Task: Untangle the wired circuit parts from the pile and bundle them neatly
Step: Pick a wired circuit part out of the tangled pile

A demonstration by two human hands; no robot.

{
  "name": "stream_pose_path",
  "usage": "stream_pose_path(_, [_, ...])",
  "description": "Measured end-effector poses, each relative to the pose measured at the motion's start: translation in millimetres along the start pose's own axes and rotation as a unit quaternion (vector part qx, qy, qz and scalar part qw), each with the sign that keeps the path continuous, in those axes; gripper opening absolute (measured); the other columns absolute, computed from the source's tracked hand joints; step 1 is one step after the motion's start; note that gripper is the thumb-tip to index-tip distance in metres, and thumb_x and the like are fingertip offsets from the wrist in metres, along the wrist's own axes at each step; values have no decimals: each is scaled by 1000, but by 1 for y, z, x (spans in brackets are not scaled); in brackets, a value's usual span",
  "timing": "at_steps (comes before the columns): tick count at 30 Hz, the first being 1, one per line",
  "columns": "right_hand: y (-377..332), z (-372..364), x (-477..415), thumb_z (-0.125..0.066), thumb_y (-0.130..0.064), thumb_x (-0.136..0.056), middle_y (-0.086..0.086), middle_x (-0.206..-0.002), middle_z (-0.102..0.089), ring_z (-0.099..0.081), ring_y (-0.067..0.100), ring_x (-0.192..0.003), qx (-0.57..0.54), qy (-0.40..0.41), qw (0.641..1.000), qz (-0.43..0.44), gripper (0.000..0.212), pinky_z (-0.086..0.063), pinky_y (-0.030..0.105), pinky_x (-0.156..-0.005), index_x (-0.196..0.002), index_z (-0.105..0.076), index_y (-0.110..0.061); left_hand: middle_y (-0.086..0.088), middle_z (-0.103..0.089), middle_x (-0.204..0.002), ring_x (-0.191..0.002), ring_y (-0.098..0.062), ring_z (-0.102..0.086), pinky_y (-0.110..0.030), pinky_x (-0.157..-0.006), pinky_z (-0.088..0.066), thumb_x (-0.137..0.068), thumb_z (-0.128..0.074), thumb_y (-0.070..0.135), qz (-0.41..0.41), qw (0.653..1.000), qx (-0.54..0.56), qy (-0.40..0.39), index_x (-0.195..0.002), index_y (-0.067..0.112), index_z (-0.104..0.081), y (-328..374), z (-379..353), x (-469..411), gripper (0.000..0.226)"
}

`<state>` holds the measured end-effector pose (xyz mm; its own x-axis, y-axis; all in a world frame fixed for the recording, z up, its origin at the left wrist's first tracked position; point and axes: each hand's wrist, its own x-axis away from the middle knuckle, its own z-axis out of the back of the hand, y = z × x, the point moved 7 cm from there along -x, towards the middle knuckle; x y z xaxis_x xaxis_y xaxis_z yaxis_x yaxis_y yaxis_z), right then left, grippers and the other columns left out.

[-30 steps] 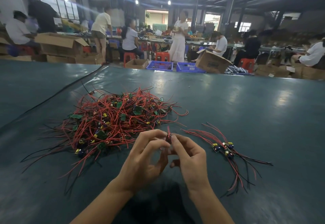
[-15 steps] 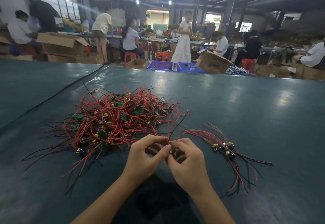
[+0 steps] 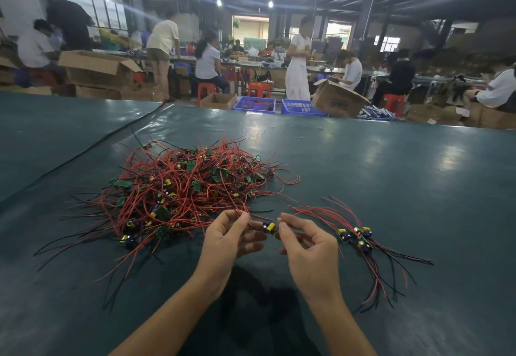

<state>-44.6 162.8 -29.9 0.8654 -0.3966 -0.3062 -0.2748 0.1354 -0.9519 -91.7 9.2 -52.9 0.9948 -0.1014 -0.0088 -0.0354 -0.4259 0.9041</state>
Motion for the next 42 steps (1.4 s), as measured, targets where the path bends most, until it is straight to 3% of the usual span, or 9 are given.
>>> stream_pose_path(4, [-10,-5,4,-72,-7,-87,-11,-85,-76,-72,8,-77,7,-21,998,51,24,-54,19,-64,-88,-75,-30,-8,-70,-75,-56,-22,-66,-28,-51,-53,-75,-69,41,88,995,-17,-50,-91,11,-58,-11,-9,5,36])
stream_pose_path(8, [-14,-10,7,-71,-8,-88,-12,-85,-74,-71,12,-82,32,-46,996,70,20,-57,24,-72,-90,-77,-27,-8,-67,-68,-52,-16,-59,-25,-51,-52,-71,-74,44,95,990,-45,-95,-78,12,-71,-11,-16,10,32])
stream_pose_path(14, [-10,-6,5,-70,-14,-88,-11,-73,-72,-64,3,-69,5,-26,999,21,16,-53,27,-62,-76,-71,-24,-10,-66,-63,-54,-16,-64,-22,-53,-53,-68,-75,31,64,996,-9,-55,-69,11,-75,-6,-10,6,20])
stream_pose_path(17, [-7,-9,6,-72,-18,-88,-12,-66,-71,-61,-2,-60,17,-33,999,8,21,-46,13,-58,-68,-71,-24,-7,-65,-61,-53,-13,-63,-21,-53,-53,-65,-77,34,44,997,-10,-60,-70,13,-76,-3,-10,5,22])
stream_pose_path(23, [3,-24,10,-70,-17,-90,-4,-80,-77,-72,8,-76,-50,-89,992,-74,21,-54,17,-68,-75,-79,-29,-5,-59,-57,-49,-14,-56,-21,-50,-49,-67,-78,42,64,992,-53,-95,-67,15,-72,-7,-11,6,28])
stream_pose_path(27, [17,-20,12,-74,-23,-84,0,-65,-70,-60,5,-56,-124,-33,975,-180,14,-49,20,-55,-73,-79,-17,-5,-66,-63,-52,-13,-61,-22,-52,-50,-65,-78,43,65,989,-77,-105,-59,22,-70,-7,-12,7,24])
stream_pose_path(31, [28,-15,13,-77,-22,-82,12,-68,-59,-48,23,-59,-164,9,956,-244,23,-43,35,-60,-61,-74,-15,-2,-64,-58,-58,-15,-63,-24,-55,-53,-64,-79,41,41,989,-95,-107,-58,23,-69,-4,-12,7,22])
stream_pose_path(36, [29,9,-3,-78,-16,-80,-7,-55,-59,-38,4,-44,-192,91,945,-248,16,-28,17,-36,-66,-72,-13,-9,-67,-59,-48,-15,-62,-20,-45,-48,-59,-80,37,15,990,-101,-94,-57,20,-70,8,-10,3,19])
stream_pose_path(42, [32,36,-14,-75,-16,-83,-6,-58,-62,-39,3,-42,-255,149,923,-248,7,-27,16,-34,-82,-73,-10,-13,-68,-60,-48,-16,-63,-20,-45,-48,-59,-79,32,-5,991,-92,-96,-59,18,-72,16,-8,1,16])
